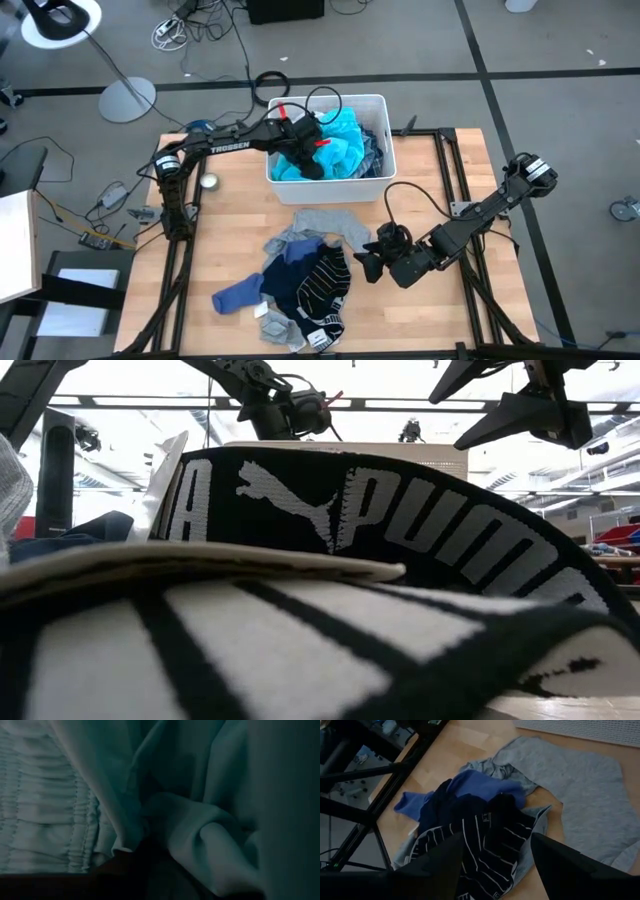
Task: Sort clothes
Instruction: Put the light blue shorts into the bin, then put the black sock into the bin
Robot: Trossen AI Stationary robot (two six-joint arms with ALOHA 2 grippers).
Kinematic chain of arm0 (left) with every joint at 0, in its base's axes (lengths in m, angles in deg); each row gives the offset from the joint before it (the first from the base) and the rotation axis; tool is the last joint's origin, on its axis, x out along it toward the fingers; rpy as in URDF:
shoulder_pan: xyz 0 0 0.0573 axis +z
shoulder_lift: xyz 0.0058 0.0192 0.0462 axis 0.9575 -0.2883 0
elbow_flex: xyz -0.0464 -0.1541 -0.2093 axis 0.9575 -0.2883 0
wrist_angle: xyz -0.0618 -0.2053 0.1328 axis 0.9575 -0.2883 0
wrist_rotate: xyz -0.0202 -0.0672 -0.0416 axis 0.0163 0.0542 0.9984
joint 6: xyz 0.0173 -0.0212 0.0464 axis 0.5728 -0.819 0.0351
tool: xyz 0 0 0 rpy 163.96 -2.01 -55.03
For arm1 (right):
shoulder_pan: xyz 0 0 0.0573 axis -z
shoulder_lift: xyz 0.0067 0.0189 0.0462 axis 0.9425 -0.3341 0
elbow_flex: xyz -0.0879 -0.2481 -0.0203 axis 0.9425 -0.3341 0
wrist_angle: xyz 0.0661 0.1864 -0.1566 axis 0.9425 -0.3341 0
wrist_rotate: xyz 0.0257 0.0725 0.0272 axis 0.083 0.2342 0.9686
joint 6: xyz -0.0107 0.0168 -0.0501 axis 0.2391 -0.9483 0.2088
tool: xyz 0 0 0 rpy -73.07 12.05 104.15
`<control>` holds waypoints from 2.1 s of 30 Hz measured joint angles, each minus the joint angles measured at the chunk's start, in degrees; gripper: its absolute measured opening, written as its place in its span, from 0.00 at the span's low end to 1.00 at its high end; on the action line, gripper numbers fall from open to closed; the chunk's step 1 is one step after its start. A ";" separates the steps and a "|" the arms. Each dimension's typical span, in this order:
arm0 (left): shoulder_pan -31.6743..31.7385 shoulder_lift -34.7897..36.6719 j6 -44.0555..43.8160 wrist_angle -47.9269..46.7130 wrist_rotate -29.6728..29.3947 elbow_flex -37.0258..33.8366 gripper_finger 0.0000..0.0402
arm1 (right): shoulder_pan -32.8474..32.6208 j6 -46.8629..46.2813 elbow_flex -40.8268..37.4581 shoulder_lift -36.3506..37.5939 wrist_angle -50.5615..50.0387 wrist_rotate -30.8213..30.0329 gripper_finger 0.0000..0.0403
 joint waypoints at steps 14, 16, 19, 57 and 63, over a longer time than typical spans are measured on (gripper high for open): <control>-0.52 9.81 3.19 -0.57 2.70 5.88 0.43 | 1.00 4.87 0.00 0.00 0.60 -0.09 0.58; -0.55 12.81 3.15 -0.46 2.38 6.85 0.43 | 1.93 7.02 0.00 0.00 1.79 -0.20 0.58; -0.96 17.44 2.36 -0.87 2.17 7.23 0.43 | 3.55 11.71 0.00 0.00 4.45 0.12 0.58; -43.68 48.63 -34.16 17.46 -15.85 -40.02 0.43 | 10.39 43.28 20.52 -20.10 -12.53 30.64 0.57; -43.43 53.84 -30.79 7.95 -16.07 -40.07 0.43 | 12.17 40.29 22.74 -26.03 -8.98 30.09 0.57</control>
